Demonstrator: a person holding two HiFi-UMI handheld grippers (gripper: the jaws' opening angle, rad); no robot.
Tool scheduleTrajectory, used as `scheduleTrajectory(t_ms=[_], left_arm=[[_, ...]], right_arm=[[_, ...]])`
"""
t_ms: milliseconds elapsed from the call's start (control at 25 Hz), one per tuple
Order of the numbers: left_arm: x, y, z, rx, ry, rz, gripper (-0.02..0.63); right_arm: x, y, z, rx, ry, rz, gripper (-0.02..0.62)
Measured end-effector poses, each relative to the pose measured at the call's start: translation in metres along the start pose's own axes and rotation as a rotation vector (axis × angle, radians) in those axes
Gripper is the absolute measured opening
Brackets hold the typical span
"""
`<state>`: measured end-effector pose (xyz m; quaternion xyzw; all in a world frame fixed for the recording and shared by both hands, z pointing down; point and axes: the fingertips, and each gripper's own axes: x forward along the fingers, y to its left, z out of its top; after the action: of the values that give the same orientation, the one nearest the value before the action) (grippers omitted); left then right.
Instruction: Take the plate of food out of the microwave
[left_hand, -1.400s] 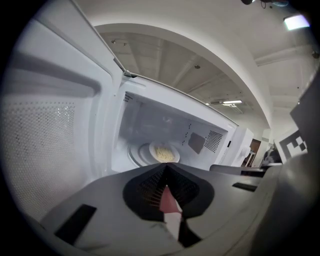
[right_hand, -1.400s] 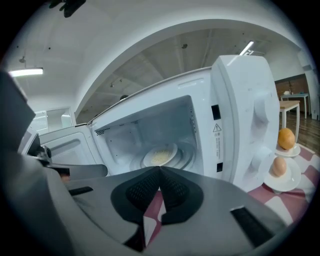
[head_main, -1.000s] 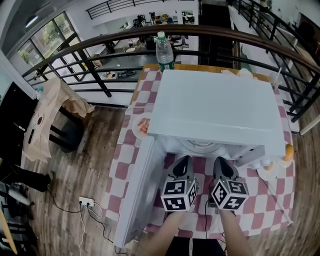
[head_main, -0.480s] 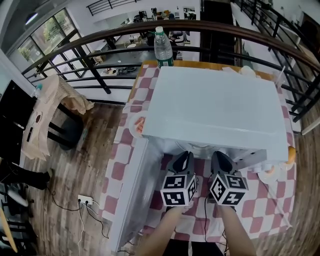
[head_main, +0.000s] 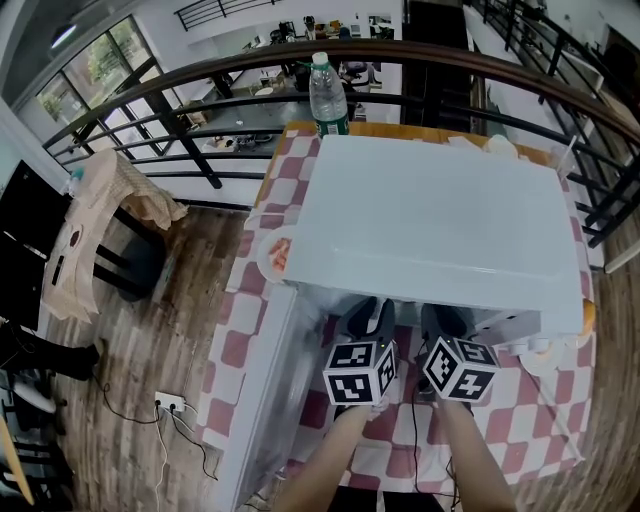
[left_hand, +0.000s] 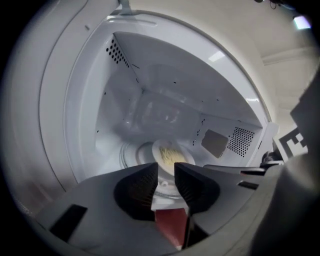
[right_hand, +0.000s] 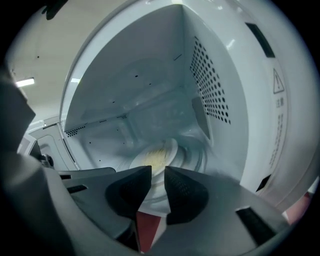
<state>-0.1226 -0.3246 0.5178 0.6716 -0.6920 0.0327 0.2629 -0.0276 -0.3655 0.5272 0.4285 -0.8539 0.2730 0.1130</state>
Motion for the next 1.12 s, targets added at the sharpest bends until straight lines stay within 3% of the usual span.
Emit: scheduleTrajectory(t_ms=[560,1120], left_arm=[[0.024,0.008,0.008,-0.025,-0.003,0.010,0.106],[0.037,0.011,0.004,-0.048,0.046,0.029,0.107]], right_arm=[[0.022,-0.005,0.002,0.092,0.014,-0.012,0.124],[0.033,-0.006,0.002,0.050,0.083,-0.070,0.124]])
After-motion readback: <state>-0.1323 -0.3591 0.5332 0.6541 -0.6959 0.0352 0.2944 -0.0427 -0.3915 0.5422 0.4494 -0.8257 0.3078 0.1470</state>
